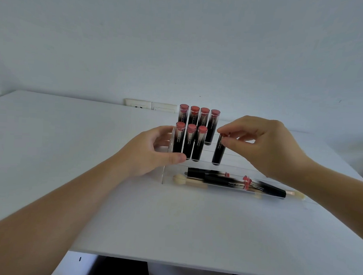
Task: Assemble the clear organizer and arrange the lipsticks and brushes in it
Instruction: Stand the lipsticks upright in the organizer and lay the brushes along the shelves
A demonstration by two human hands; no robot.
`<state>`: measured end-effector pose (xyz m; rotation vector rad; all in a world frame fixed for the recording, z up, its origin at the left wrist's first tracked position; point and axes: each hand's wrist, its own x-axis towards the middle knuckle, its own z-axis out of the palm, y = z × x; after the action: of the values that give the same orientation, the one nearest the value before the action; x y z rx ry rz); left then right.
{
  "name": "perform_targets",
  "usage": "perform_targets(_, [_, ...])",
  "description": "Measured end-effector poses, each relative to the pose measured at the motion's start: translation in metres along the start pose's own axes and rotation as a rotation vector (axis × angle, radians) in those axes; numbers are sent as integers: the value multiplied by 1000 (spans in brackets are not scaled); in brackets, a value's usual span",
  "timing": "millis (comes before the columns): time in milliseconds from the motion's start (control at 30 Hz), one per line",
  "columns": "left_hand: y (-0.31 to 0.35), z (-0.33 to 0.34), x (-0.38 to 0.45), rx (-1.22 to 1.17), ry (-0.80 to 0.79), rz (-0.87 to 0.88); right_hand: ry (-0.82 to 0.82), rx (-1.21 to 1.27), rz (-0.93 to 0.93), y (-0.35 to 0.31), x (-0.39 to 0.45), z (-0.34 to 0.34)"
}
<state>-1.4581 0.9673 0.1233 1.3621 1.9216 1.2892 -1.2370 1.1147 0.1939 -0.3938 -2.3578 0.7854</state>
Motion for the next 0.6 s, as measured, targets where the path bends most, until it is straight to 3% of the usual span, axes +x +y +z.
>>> perform_targets(600, [1, 0, 0, -9, -2, 12, 26, 83, 47, -1, 1, 10])
